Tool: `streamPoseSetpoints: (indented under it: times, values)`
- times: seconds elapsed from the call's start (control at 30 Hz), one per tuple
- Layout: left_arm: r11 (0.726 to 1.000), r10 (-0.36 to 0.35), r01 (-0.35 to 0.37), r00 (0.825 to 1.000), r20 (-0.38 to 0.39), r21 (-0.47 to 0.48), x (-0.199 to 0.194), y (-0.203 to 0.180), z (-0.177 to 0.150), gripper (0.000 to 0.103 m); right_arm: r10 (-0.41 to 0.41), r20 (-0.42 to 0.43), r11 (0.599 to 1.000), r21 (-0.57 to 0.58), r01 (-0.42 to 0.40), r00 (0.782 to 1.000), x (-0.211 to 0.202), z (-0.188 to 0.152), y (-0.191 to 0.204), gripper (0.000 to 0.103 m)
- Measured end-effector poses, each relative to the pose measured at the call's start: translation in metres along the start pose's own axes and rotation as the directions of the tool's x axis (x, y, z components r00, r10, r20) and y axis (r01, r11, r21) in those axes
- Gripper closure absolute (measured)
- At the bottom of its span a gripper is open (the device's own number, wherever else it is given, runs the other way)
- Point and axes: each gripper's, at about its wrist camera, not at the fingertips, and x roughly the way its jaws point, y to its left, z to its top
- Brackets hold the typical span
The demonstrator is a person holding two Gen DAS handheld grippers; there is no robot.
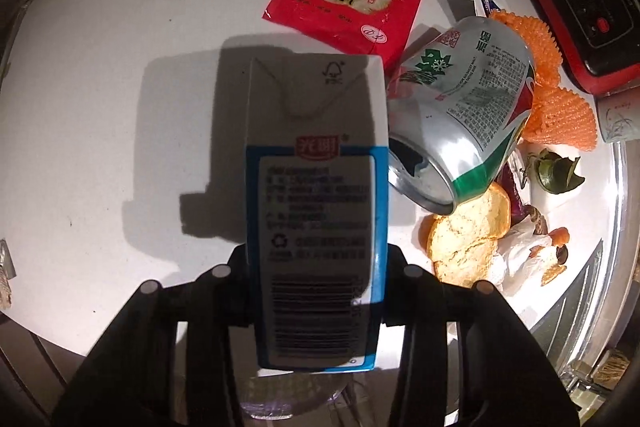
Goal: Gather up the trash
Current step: 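Grasp the blue-and-white milk carton with the left gripper while the right grasps the soda can, then carry carton and can to the wastebasket and open both grippers to drop them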
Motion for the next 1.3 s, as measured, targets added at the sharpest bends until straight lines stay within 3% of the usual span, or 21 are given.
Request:
streamPoseSetpoints:
  times: [0.13,0.43,0.57,0.67,0.7,0.8,0.87,0.9,1.1,1.3]
  values:
    - [0.998,-0.016,0.015,1.000,0.016,0.057,-0.001,0.014,0.004,0.063,0.005,0.017,1.000,-0.026,-0.005,1.000,0.008,0.023,0.024,0.002]
    - [0.962,-0.043,-0.013,0.979,0.199,0.272,-0.047,0.055,-0.005,0.063,-0.010,0.006,0.999,-0.041,0.010,1.000,0.079,0.086,0.121,0.002]
    - [0.939,-0.068,-0.025,0.964,0.257,0.343,-0.069,0.076,-0.012,0.062,-0.056,-0.028,0.998,-0.011,0.056,0.998,0.120,0.100,0.150,0.002]
    - [0.924,-0.085,-0.032,0.955,0.286,0.380,-0.079,0.087,-0.005,0.062,-0.139,-0.061,0.990,-0.017,0.139,0.988,0.144,0.104,0.162,0.002]
    - [0.920,-0.087,-0.037,0.952,0.295,0.390,-0.083,0.088,-0.001,0.062,-0.166,-0.076,0.986,-0.017,0.165,0.983,0.152,0.104,0.163,0.003]
    - [0.910,-0.110,-0.023,0.949,0.294,0.415,-0.087,0.095,0.012,0.062,-0.185,-0.118,0.983,-0.002,0.186,0.976,0.167,0.103,0.162,0.019]
    - [0.905,-0.117,-0.019,0.949,0.291,0.425,-0.088,0.100,0.014,0.062,-0.169,-0.111,0.985,0.014,0.171,0.979,0.169,0.102,0.162,0.037]
    - [0.902,-0.122,-0.017,0.949,0.291,0.431,-0.089,0.102,0.015,0.062,-0.171,-0.101,0.985,0.014,0.173,0.980,0.168,0.102,0.163,0.039]
    - [0.882,-0.152,0.000,0.947,0.283,0.472,-0.089,0.107,0.016,0.062,-0.133,-0.065,0.991,0.018,0.135,0.989,0.156,0.099,0.164,0.047]
    - [0.828,-0.198,0.004,0.938,0.285,0.561,-0.097,0.095,-0.004,0.062,-0.107,0.029,0.994,0.014,0.106,0.994,0.102,0.084,0.162,0.051]
